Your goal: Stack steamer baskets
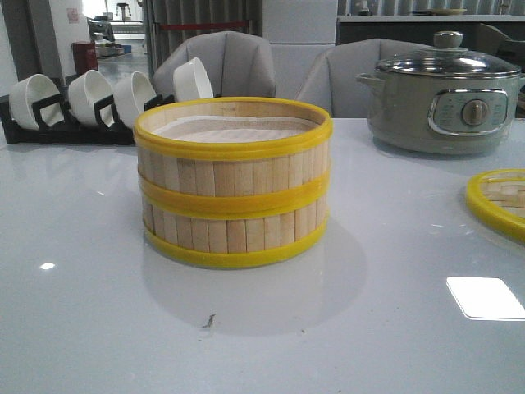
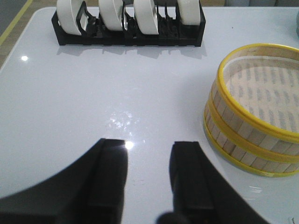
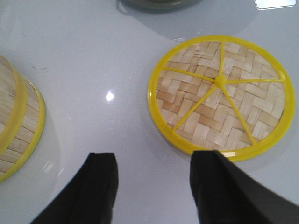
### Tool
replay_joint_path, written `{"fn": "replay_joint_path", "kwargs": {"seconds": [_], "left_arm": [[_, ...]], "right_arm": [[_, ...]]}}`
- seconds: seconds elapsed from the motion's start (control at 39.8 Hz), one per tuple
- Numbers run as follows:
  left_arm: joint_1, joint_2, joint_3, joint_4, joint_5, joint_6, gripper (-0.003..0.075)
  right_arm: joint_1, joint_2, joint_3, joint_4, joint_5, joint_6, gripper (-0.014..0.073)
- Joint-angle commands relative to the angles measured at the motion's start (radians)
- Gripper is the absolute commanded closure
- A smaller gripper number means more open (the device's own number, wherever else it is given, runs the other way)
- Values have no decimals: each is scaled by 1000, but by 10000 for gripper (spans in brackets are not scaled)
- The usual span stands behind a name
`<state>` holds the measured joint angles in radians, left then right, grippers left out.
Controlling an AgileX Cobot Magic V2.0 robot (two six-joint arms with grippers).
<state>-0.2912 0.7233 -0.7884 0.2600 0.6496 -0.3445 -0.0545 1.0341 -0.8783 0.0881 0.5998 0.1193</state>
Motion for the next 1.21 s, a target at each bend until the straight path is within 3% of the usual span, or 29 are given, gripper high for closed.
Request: {"fn": "replay_joint_path", "kwargs": {"seconds": [0.0, 0.05, 1.18], "left_arm": [[-6, 2, -12, 2, -104, -17, 582], [-6, 2, -9, 2, -106, -17, 645], [-6, 2, -9, 6, -104, -17, 636]], "right_arm": [[-5, -9, -38, -1, -68, -3, 127], [-5, -9, -38, -1, -68, -3, 127], [-5, -8, -38, -1, -82, -3, 130]]}}
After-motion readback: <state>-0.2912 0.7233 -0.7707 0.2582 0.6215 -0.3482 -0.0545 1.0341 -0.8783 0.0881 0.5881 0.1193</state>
